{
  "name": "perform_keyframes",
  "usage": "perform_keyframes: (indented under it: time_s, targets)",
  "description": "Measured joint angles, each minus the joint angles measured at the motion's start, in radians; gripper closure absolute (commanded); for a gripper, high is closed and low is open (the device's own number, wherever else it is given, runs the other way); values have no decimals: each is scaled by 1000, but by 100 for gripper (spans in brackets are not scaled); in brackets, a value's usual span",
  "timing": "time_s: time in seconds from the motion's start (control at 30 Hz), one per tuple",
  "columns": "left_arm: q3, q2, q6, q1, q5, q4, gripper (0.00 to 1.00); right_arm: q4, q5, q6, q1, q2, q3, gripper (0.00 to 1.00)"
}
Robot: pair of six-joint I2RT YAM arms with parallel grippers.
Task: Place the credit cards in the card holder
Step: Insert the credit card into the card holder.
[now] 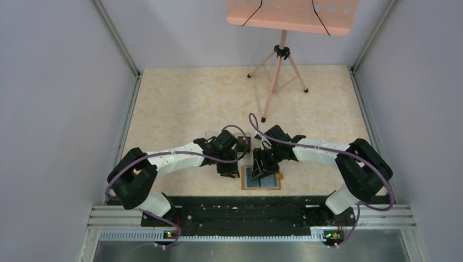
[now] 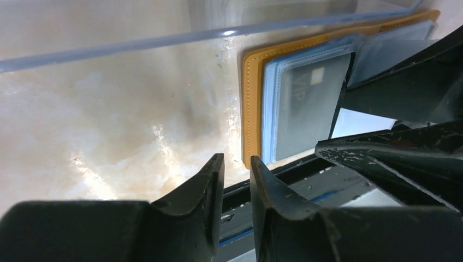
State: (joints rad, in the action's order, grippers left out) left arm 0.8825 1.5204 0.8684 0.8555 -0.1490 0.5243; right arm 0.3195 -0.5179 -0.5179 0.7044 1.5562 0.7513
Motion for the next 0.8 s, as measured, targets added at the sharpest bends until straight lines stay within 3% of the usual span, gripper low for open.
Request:
perform_keyframes:
  time_s: [0.3, 0.57, 0.8]
  targets:
    - [-222, -63, 81, -89, -187, -294, 68, 53, 55, 28, 0, -52, 0, 54]
    - [-249, -62, 135, -97, -251, -436, 67, 45, 57, 28, -7, -58, -14, 67]
    - [-249, -2, 165, -97, -251, -472, 67, 45, 101, 43, -7, -53, -39, 90]
